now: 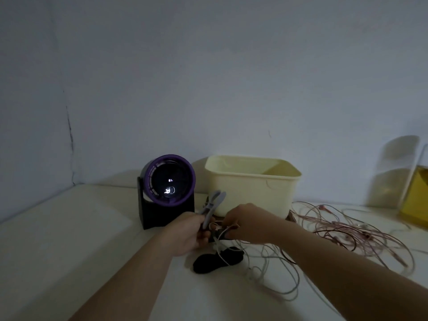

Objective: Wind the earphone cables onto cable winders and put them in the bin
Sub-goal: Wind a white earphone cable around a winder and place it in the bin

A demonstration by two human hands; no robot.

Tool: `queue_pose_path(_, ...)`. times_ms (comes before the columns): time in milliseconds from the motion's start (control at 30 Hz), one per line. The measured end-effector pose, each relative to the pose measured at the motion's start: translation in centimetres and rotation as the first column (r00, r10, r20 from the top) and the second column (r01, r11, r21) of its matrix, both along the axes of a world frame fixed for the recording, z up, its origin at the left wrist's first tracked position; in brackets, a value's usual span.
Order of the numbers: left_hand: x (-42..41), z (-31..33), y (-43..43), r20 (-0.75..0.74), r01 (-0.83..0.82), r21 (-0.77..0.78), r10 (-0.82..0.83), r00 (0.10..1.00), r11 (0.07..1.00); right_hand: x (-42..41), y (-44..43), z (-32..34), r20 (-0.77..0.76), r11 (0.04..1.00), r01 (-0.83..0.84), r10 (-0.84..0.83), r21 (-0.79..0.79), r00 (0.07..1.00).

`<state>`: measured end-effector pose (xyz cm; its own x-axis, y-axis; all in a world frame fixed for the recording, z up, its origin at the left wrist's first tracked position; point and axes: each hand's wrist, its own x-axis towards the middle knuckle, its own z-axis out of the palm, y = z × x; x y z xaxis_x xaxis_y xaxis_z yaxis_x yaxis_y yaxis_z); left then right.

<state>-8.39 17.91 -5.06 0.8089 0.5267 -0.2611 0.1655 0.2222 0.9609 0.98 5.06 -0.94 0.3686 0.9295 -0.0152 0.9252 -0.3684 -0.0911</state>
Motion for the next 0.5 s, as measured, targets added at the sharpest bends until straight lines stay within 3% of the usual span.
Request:
queue_pose_path(133, 0.3, -0.3, 0.0, 0.034, -0.012, 0.014, 0.011, 0.999, 1.000, 0.9, 0.5, -0.8, -0.075, 0.999, 0.020, -0.017, 0.036, 0.997)
queue_pose_path(300, 1.0, -0.7, -0.3, 0.001, -0.053, 0.140, 0.054, 0.999, 0.989, 1.4, 0.4, -1.1, -0.173, 0.997, 0.057, -0.048, 0.049, 0.984)
queue_pose_path(500, 1.7, -1.2, -0.1, -0.102, 0.028, 0.489, 0.026, 0.994, 0.872, 1.5, 0.1, -1.8, -0.234, 0.992, 0.090, -0.068, 0.084, 0.970)
